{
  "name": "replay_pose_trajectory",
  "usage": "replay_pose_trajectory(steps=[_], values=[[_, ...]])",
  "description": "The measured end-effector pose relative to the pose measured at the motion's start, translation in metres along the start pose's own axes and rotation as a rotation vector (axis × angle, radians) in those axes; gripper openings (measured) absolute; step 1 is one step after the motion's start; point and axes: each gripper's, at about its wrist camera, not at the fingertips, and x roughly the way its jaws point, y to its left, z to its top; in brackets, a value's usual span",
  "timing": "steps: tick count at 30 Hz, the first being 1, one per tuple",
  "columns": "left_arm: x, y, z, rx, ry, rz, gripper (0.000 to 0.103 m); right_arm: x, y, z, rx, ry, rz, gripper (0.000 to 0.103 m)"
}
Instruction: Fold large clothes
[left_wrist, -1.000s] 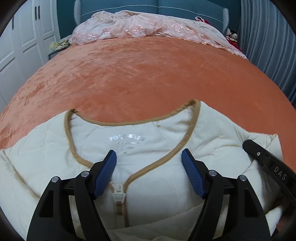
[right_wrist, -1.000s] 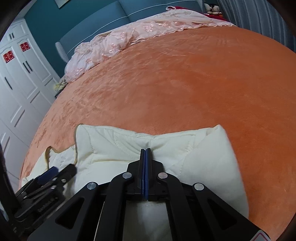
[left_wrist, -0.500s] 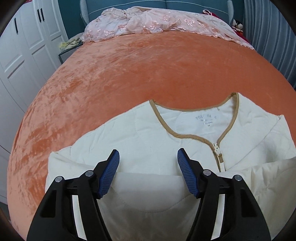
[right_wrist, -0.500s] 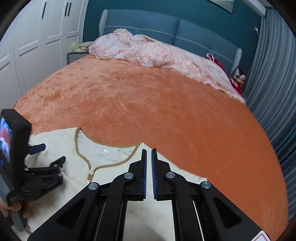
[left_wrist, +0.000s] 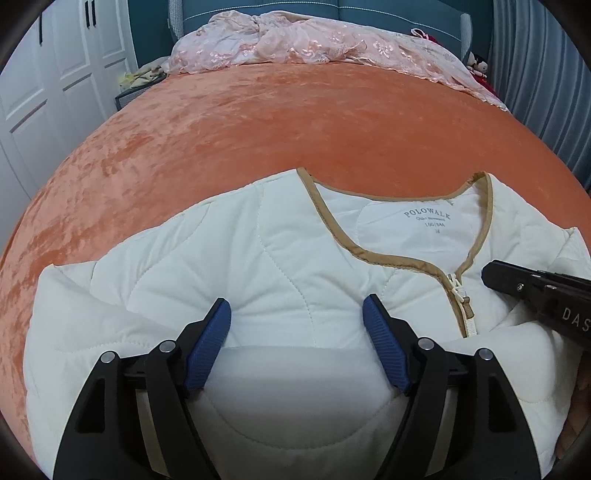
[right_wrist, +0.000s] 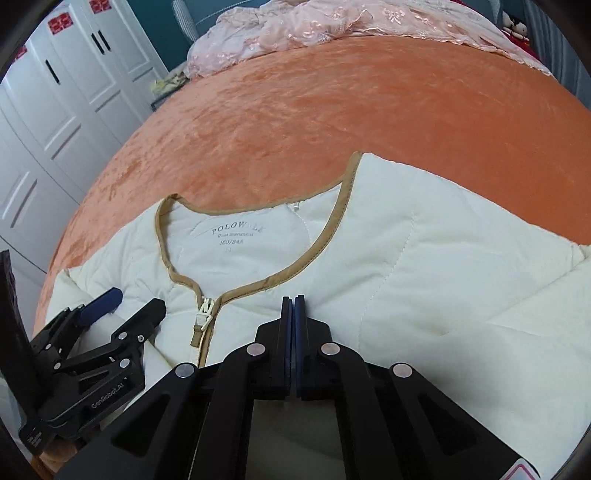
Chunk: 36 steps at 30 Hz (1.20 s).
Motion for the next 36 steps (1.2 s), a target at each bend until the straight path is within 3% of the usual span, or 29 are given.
replay_pose_trajectory(steps=[3,9,22,26,28,29,31,33,36], values=[[0.003,0.001,0.0,-0.006,-0.018,0.009,0.076,0.007,-0.007,-0.004,0.035,-0.031,0.027,0.0],[0.009,0.0,0.001,0.0,-0.034,0.03,0.08,0.014,0.0,-0.004,0.018,-0.079,-0.014,0.0],[0.017,0.0,0.005,-0.009,-0.064,0.049,0.085,0.021,-0.006,-0.002,0.037,-0.109,0.013,0.0],[0.012,0.001,0.014,-0.011,-0.044,0.101,0.084,0.013,-0.009,-0.001,0.059,-0.123,0.026,0.0],[-0.005,0.013,0.024,-0.059,-0.055,0.178,0.06,-0.016,-0.015,-0.003,0.11,-0.208,-0.083,0.0],[-0.022,0.025,0.027,-0.104,-0.078,0.195,0.053,-0.038,-0.023,-0.007,0.161,-0.265,-0.129,0.01],[-0.064,0.047,0.03,-0.148,-0.125,0.198,0.023,-0.09,-0.04,-0.024,0.235,-0.351,-0.127,0.013],[-0.107,0.065,0.021,-0.134,-0.157,0.201,0.019,-0.136,-0.055,-0.048,0.23,-0.35,-0.112,0.014],[-0.167,0.092,-0.02,-0.125,-0.142,0.171,0.008,-0.205,-0.087,-0.11,0.23,-0.293,-0.129,0.039]])
